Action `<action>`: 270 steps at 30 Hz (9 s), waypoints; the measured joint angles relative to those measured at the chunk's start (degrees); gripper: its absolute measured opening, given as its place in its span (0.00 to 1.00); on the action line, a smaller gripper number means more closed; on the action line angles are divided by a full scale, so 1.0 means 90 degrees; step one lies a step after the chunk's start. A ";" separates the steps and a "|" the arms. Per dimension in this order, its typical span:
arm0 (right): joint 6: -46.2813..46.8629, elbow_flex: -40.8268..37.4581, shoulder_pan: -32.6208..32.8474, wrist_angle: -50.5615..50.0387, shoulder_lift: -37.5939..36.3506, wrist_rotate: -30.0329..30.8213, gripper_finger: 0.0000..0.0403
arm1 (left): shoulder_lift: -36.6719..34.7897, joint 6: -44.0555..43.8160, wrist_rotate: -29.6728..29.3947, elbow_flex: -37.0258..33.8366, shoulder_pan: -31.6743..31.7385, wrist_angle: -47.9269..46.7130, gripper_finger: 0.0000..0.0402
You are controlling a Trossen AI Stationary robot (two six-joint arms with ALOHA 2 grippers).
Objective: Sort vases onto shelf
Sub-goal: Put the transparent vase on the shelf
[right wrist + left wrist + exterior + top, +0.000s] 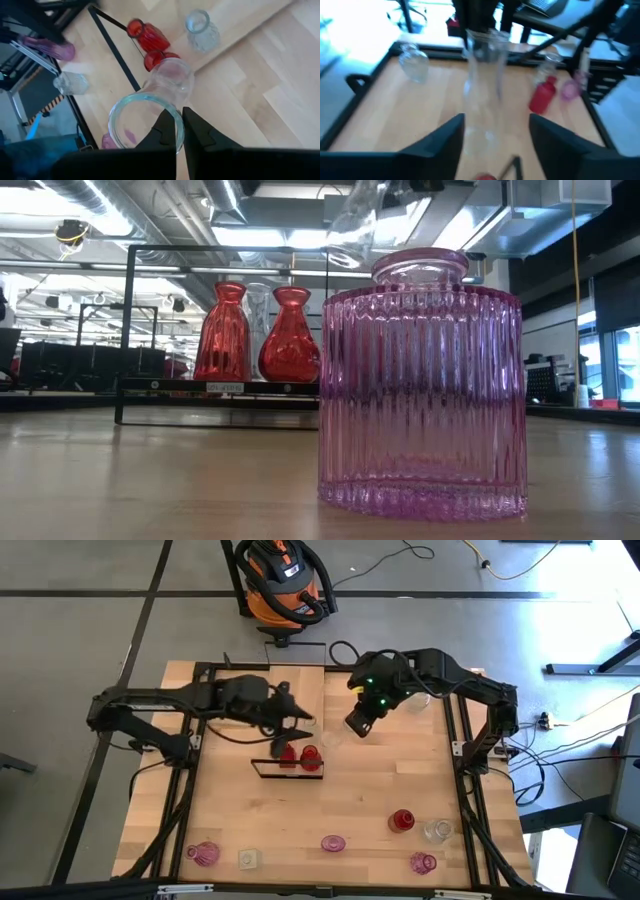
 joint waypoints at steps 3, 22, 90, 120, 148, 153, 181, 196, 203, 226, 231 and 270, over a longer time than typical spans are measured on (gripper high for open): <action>0.0007 0.0000 -0.0016 0.0110 0.0000 -0.0008 0.00 | 0.0206 0.0067 -0.0213 0.0000 0.0073 0.0406 0.67; 0.0024 0.0000 -0.0517 0.1238 0.0000 -0.0689 0.00 | 0.0693 0.0050 -0.0340 0.0010 0.0242 0.1592 0.80; -0.0814 0.0777 -0.0748 0.1135 -0.0525 0.0722 0.21 | -0.4511 -0.0724 -0.3404 -0.4385 0.0728 0.2435 0.38; -0.0772 0.0772 -0.0748 0.1140 -0.0517 0.0956 0.21 | -0.2812 -0.0957 -0.2885 -0.5991 0.0718 0.3549 0.38; -0.0630 0.0772 -0.0746 0.0845 -0.0515 0.0961 0.21 | -0.1160 -0.2488 -0.4643 -0.5977 -0.0047 0.4663 0.38; -0.0634 0.0772 -0.0746 0.0846 -0.0515 0.0959 0.21 | -0.1153 -0.2454 -0.4778 -0.5977 -0.0049 0.4675 0.40; -0.0714 0.0772 -0.0746 0.0848 -0.0515 0.0941 0.21 | -0.1143 -0.2291 -0.4770 -0.5999 -0.0037 0.5092 0.43; -0.0789 0.0772 -0.0746 0.0848 -0.0516 0.0940 0.21 | -0.1146 -0.2288 -0.4452 -0.5996 -0.0035 0.5133 0.43; -0.0792 0.0772 -0.0746 0.0849 -0.0517 0.0937 0.21 | -0.1146 -0.2291 -0.4447 -0.5996 -0.0037 0.5129 0.43; -0.0831 0.0772 -0.0746 0.0849 -0.0515 0.0819 0.21 | -0.1254 -0.2296 -0.4462 -0.5991 0.0072 0.5400 0.60; -0.0837 0.0772 -0.0746 0.0849 -0.0516 0.0818 0.21 | -0.1527 -0.2291 -0.4513 -0.5991 0.0072 0.5393 0.60; -0.1003 0.0767 -0.0741 0.0679 -0.0203 0.0770 0.21 | -0.3420 -0.6195 -0.4843 -0.5986 0.0002 0.0303 0.23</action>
